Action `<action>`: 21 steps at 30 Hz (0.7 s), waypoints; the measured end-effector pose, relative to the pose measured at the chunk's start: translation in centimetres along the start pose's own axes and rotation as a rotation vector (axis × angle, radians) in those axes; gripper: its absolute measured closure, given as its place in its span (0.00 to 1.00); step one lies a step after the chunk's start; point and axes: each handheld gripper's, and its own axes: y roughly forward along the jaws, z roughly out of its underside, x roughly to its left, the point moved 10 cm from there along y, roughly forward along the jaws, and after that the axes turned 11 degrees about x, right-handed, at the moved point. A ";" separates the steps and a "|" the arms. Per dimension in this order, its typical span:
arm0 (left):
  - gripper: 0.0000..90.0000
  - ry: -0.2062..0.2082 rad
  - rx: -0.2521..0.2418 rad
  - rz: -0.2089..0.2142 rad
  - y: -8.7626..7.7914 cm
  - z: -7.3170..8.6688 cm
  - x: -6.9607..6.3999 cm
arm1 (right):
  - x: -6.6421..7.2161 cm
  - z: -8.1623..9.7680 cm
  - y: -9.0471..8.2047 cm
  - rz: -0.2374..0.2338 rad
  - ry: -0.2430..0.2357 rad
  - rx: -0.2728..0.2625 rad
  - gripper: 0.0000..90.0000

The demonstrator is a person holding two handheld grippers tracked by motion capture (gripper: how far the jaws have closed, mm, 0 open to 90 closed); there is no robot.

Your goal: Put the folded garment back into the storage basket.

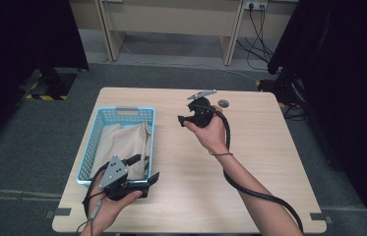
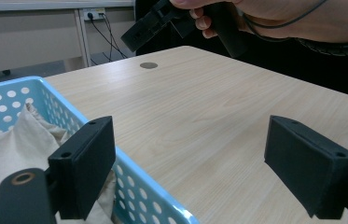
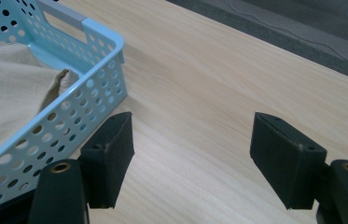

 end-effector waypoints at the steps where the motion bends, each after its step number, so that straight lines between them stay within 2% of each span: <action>1: 0.17 0.001 -0.001 0.003 0.1 0.0 -0.1 | -0.2 0.1 -0.1 0.001 -0.001 -0.002 0.35; 9: 0.17 0.014 0.001 0.021 0.7 0.0 -0.8 | -2.0 1.7 -0.6 0.017 0.017 0.004 0.35; 21: 0.17 0.025 0.005 0.055 1.7 0.1 -2.1 | -3.7 3.6 -1.3 0.027 0.035 0.002 0.35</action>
